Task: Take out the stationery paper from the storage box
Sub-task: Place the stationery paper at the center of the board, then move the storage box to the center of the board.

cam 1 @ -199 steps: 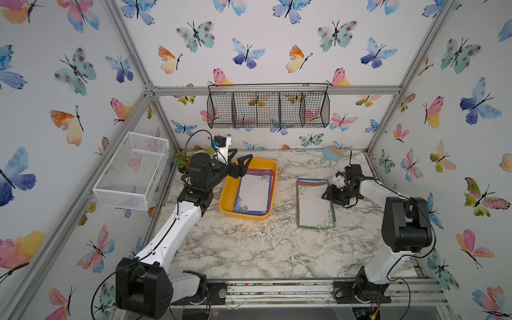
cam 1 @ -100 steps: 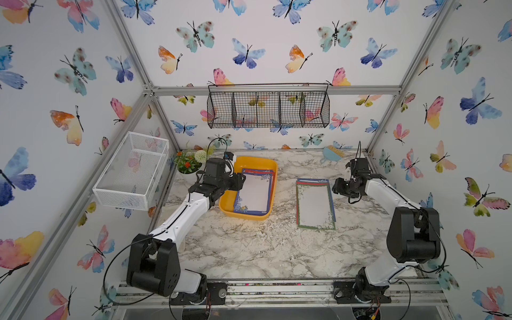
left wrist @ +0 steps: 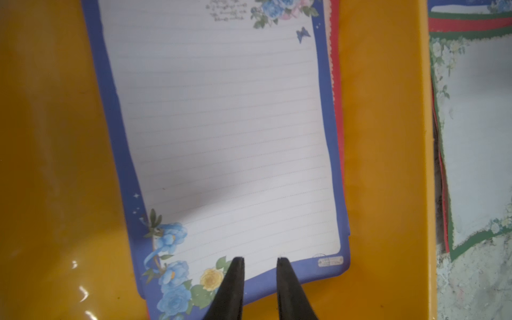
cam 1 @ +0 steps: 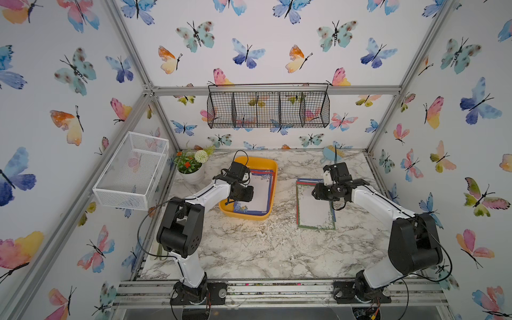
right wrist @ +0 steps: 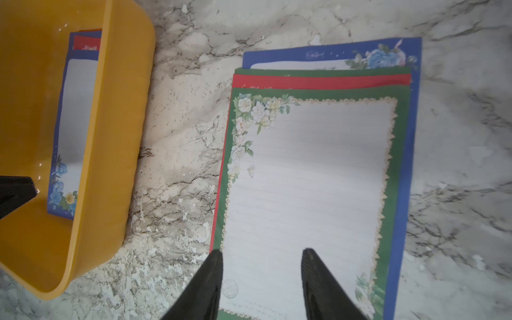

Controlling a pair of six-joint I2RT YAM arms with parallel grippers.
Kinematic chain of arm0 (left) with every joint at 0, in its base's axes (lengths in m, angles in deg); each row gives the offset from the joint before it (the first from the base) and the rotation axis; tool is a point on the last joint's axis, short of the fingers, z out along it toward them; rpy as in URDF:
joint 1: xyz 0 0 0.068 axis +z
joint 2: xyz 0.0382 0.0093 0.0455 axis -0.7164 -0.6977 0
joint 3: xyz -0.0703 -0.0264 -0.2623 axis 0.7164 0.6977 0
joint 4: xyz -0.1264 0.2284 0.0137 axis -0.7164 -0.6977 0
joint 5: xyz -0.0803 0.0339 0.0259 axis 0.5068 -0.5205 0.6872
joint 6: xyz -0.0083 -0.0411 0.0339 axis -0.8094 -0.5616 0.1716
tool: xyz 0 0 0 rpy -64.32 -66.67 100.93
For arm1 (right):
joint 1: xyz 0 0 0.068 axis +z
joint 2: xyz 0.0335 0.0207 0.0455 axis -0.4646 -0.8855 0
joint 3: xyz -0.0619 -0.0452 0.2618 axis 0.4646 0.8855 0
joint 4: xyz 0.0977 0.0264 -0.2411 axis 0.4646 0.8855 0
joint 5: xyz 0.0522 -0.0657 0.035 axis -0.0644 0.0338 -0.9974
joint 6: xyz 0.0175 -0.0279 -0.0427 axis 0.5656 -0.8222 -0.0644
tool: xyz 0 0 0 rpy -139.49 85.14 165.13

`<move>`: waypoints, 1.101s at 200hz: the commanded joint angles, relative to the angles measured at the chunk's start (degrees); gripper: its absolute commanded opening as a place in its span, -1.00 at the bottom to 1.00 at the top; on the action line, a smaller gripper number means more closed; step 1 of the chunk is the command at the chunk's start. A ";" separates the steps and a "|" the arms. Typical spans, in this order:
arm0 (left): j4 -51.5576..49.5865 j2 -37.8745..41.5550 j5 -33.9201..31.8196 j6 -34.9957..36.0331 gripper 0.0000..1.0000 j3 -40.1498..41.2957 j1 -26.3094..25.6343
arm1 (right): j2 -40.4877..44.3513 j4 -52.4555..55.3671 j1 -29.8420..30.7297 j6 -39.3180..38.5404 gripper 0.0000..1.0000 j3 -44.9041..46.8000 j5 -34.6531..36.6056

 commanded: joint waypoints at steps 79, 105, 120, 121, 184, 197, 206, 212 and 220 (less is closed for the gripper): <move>-1.06 6.15 7.70 -4.96 -0.55 9.13 -8.79 | -12.07 -9.76 11.56 5.81 -0.18 -4.61 -9.58; -0.62 7.54 9.79 -5.70 -0.56 11.84 -10.95 | -12.50 -10.16 11.84 6.20 -0.17 -4.56 -10.69; -0.62 8.20 10.34 -5.89 -0.56 13.32 -12.31 | -12.23 -9.99 12.10 6.20 -0.18 -4.22 -10.84; -0.57 8.27 10.34 -5.87 -0.56 13.38 -12.45 | -12.20 -9.99 12.15 6.21 -0.18 -4.20 -10.84; 3.60 13.41 14.34 -10.41 -0.55 19.32 -15.53 | -12.37 -10.70 12.55 6.78 -0.18 -2.83 -12.59; 4.43 13.91 14.38 -11.21 -0.54 19.86 -16.13 | -13.18 -10.60 12.76 6.89 -0.18 -3.52 -12.90; 4.97 14.14 16.55 -11.69 -0.54 20.10 -16.65 | -13.68 -10.69 12.90 6.95 -0.18 -4.02 -13.01; 5.57 14.08 17.02 -11.87 -0.54 20.37 -16.92 | -14.04 -10.77 12.98 7.00 -0.18 -4.34 -13.24; 6.17 14.02 17.65 -12.15 -0.54 20.59 -17.30 | -14.49 -10.94 12.99 7.08 -0.18 -4.81 -13.59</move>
